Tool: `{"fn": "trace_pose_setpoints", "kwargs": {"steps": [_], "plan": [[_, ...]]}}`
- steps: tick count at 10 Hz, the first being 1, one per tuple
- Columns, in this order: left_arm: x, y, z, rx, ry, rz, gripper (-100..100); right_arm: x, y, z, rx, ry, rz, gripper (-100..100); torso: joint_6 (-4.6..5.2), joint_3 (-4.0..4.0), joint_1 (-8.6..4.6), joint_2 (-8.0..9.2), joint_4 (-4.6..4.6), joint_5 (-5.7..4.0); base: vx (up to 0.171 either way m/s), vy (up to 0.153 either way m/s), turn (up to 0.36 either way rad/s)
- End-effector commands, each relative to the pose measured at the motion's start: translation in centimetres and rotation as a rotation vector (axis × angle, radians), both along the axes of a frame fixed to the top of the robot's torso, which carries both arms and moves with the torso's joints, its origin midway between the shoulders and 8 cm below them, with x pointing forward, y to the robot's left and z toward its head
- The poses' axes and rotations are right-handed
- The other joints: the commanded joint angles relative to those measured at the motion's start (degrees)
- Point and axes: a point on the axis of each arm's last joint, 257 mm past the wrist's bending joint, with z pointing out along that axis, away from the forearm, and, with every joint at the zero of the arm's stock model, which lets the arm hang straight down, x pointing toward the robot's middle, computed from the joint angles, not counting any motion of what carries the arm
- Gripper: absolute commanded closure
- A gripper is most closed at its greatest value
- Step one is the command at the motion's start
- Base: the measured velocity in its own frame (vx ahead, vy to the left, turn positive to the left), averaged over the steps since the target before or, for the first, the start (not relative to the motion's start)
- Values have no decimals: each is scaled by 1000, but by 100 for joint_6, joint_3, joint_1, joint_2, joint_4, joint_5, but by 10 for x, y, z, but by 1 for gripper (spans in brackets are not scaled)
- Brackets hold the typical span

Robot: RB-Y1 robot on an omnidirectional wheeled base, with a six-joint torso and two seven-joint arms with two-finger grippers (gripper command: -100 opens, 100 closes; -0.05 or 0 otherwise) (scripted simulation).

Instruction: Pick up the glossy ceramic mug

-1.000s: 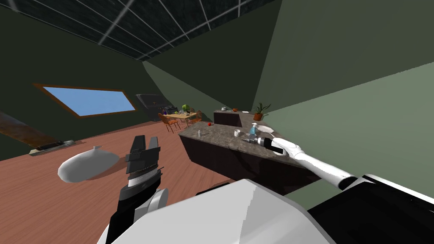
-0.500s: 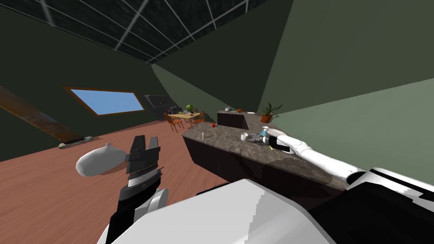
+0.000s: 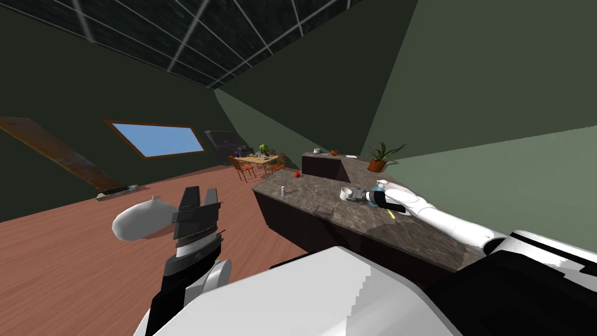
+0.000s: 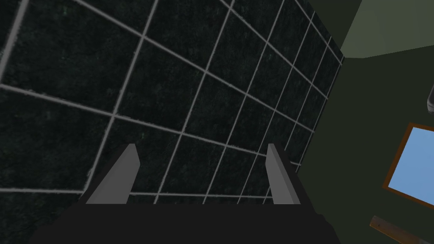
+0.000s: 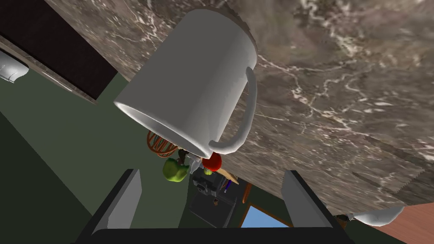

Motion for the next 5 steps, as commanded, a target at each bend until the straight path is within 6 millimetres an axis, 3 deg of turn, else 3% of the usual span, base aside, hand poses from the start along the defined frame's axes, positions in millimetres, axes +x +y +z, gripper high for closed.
{"fn": "trace_pose_setpoints", "kwargs": {"steps": [1, 2, 3, 4, 5], "plan": [[0, 0, 0, 0, 0, 0, 0, 0, 0, 0, 0, 0, 0, -100, 0, 0, 0, 0, 0, 0, 20, 25, -41], [0, 0, 0, 0, 0, 0, 0, -1, 0, -2, -2, 4, 1, 0, 2, 23, 1, 41, 9, 1, 3, 5, 0], [0, 0, 0, 0, 0, 0, 0, 3, 0, -12, 14, 11, -9, -100, 2, 34, -4, 58, 14, 0, -18, -2, -57], [0, 0, 0, 0, 0, 0, 0, 10, 6, -9, 15, 5, 3, -100, 4, 40, -9, 70, 16, -2, -32, -5, -38], [0, 0, 0, 0, 0, 0, 0, 11, 5, -19, 29, 14, -10, -100, 2, 44, -10, 76, 18, -1, -36, -11, -53]]}}
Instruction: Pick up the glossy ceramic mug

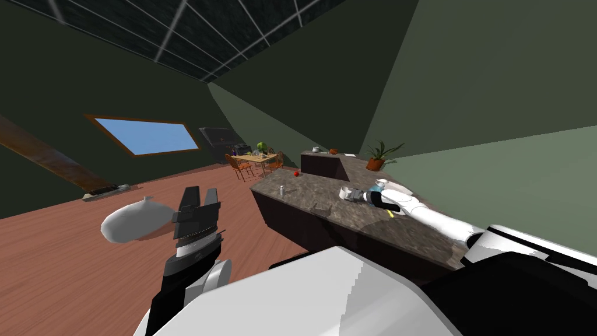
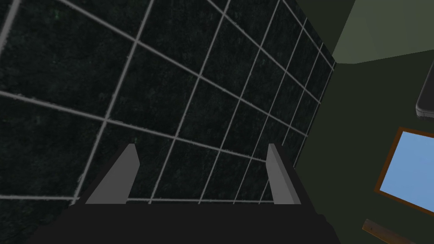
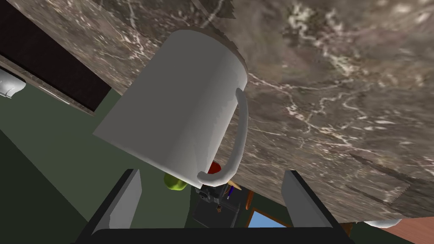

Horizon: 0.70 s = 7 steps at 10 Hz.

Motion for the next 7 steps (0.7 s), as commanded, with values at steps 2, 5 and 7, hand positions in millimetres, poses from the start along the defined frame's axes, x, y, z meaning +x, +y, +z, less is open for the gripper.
{"fn": "trace_pose_setpoints", "kwargs": {"steps": [2, 5, 7], "plan": [[0, 0, 0, 0, 0, 0, 0, 12, 8, -1, 5, -5, 13, -100, -2, 0, 1, 0, 1, 1, -26, -6, -14], [0, 0, 0, 0, 0, 0, 0, 26, 11, -14, 24, 6, 3, -100, -2, -2, 3, -4, 0, 2, -26, -6, -50], [0, 0, 0, 0, 0, 0, 0, 37, 21, -9, 22, -3, 28, -100, -2, 0, 3, -1, 1, 2, -22, -5, -12]]}}
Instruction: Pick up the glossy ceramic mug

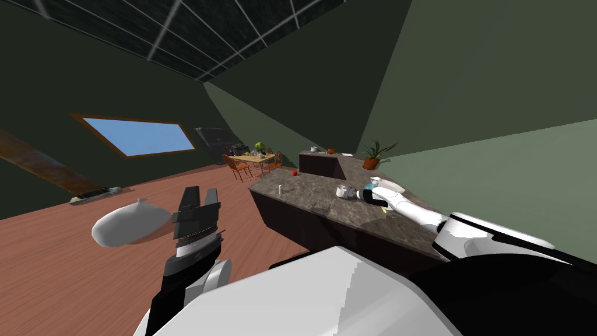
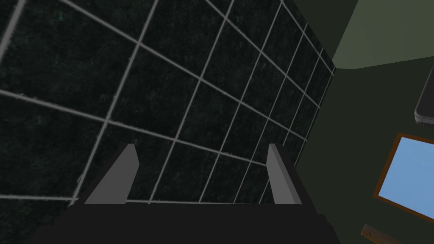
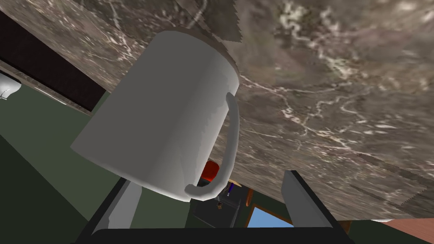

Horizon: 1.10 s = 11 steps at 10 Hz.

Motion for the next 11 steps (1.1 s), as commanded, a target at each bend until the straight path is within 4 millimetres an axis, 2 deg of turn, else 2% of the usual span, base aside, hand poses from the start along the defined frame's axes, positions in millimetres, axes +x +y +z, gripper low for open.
{"fn": "trace_pose_setpoints", "kwargs": {"steps": [1, 4, 5, 6, 7, 8, 10, 11], "plan": [[0, 0, 0, 0, 0, 0, 0, 6, 3, -8, 7, 9, 0, -100, 0, 0, 0, 0, 0, 0, -26, -11, -55], [0, 0, 0, 0, 0, 0, 0, 20, 11, -10, 2, 14, 13, -100, 7, -2, -8, 3, -7, -9, -29, -7, -38], [0, 0, 0, 0, 0, 0, 0, 29, 15, -2, 1, -3, 22, -100, 7, -4, -12, 2, -8, -11, -14, -3, -5], [0, 0, 0, 0, 0, 0, 0, 33, 14, -9, 1, 8, 14, -100, 7, -6, -11, -3, -9, -10, -23, -7, -51], [0, 0, 0, 0, 0, 0, 0, 40, 21, -3, -4, 0, 32, -100, 9, -5, -13, -1, -9, -12, -27, -6, -39], [0, 0, 0, 0, 0, 0, 0, 44, 18, -8, -5, 6, 20, -100, 7, -5, -13, -1, -9, -11, -36, -11, -49], [0, 0, 0, 0, 0, 0, 0, 56, 28, 2, -14, -7, 45, -100, 7, -3, -14, 1, -8, -11, -19, -6, -15], [0, 0, 0, 0, 0, 0, 0, 60, 27, -3, -20, 3, 40, -100, 7, -6, -12, -3, -9, -11, -18, -10, -64]]}}
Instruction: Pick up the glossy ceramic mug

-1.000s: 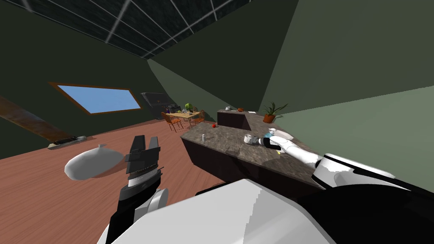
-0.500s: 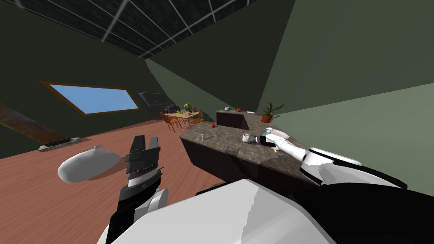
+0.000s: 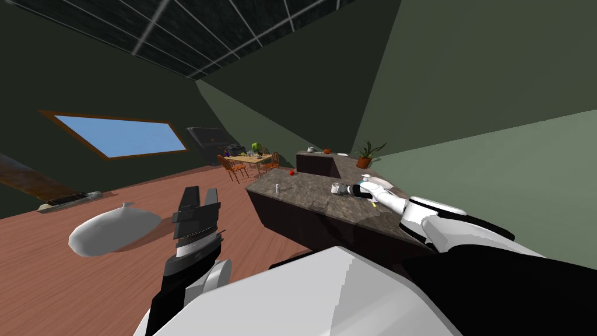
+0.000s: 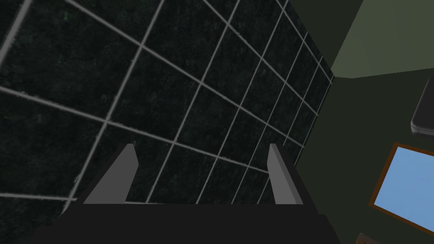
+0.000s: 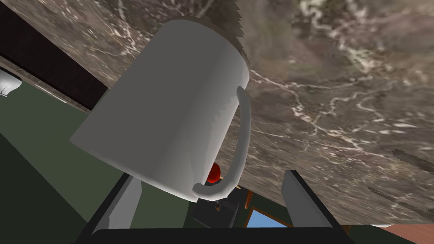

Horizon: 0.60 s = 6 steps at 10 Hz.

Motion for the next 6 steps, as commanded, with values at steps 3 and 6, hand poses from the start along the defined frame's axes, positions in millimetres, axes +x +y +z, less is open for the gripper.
{"fn": "trace_pose_setpoints", "kwargs": {"steps": [3, 6], "plan": [[0, 0, 0, 0, 0, 0, 0, 17, 7, 4, -19, -2, 17, -100, -2, 0, 3, 0, 0, 1, -23, -5, -30], [0, 0, 0, 0, 0, 0, 0, 21, 9, 9, -24, -8, 22, 100, 0, 0, 2, -1, 0, 0, -12, -3, -11]]}}
